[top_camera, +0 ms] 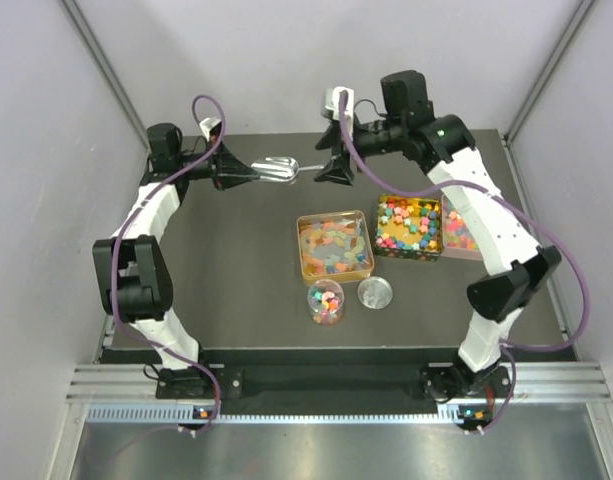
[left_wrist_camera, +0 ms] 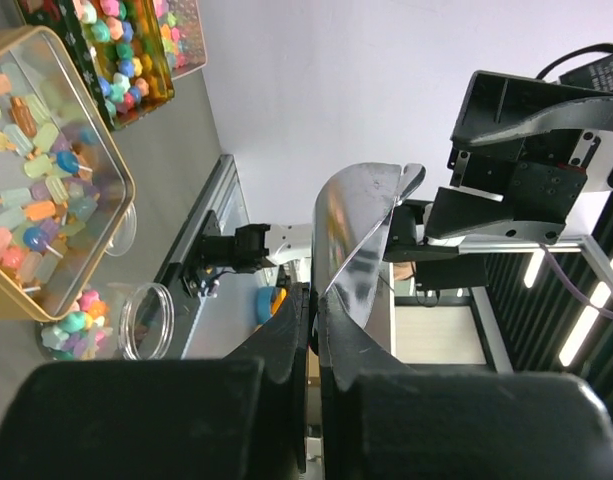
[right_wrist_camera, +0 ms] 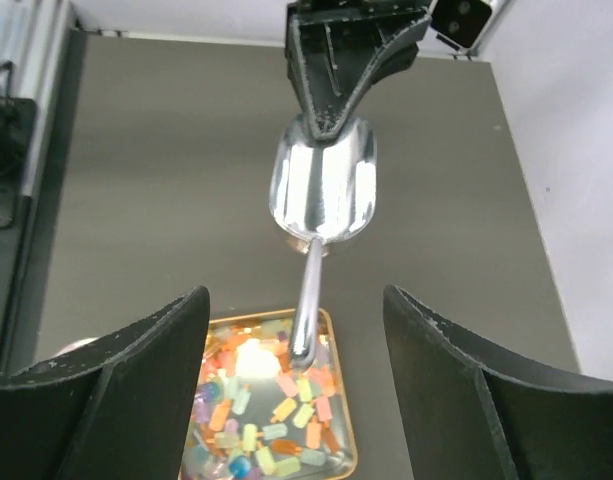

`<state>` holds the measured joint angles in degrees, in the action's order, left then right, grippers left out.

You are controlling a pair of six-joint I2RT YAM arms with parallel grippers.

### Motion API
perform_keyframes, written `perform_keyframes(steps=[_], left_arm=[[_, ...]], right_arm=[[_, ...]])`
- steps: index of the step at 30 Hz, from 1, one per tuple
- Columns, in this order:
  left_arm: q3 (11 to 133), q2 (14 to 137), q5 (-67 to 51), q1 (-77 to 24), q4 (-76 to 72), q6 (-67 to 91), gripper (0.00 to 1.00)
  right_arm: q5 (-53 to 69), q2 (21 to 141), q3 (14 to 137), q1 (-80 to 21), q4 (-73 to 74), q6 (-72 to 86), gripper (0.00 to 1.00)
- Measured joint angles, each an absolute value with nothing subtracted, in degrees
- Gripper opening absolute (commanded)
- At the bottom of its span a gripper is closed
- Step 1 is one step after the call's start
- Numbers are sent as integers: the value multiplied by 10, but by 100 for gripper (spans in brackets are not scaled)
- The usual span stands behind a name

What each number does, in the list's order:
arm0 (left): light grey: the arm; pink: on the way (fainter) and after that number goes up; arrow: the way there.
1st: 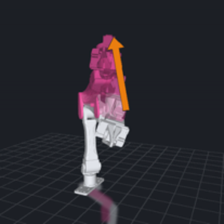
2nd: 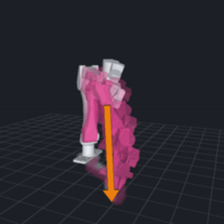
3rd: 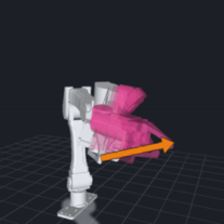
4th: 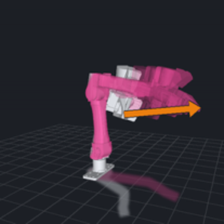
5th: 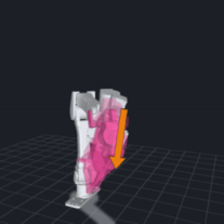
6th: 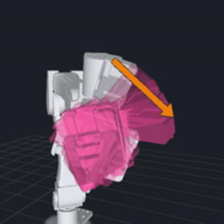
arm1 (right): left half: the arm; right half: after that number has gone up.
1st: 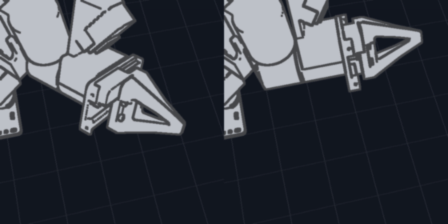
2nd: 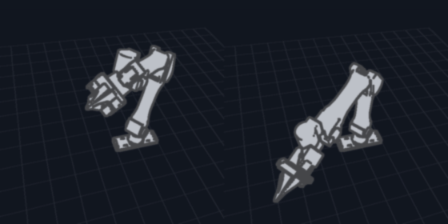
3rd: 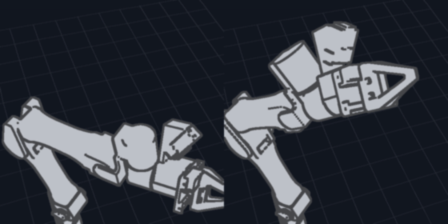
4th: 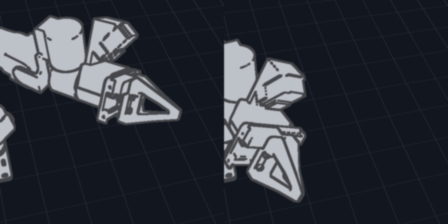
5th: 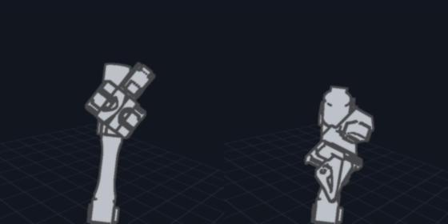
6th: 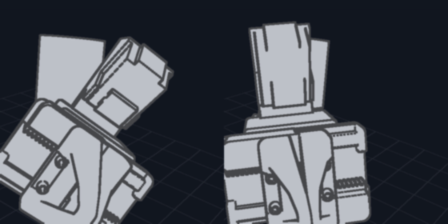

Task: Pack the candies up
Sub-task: Adjust the spatula.

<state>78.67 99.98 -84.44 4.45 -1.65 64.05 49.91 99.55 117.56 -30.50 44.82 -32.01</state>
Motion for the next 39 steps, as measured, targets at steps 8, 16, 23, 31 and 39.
perform_keyframes(steps=[8,16,23,31,39], left_arm=[[802,1000,-845,46,-79,644,0],[826,1006,-846,46,-133,648,0],[845,1018,-833,46,-23,561,0],[895,1024,-807,44,151,406,0],[895,1024,-795,41,200,363,0]], right_arm=[[381,1083,1347,-349,613,-437,70],[308,1084,1347,-375,667,-489,66],[273,1084,1347,-380,646,-494,61],[254,1084,1347,-398,622,-492,56],[242,1089,1347,-407,620,-486,52]])
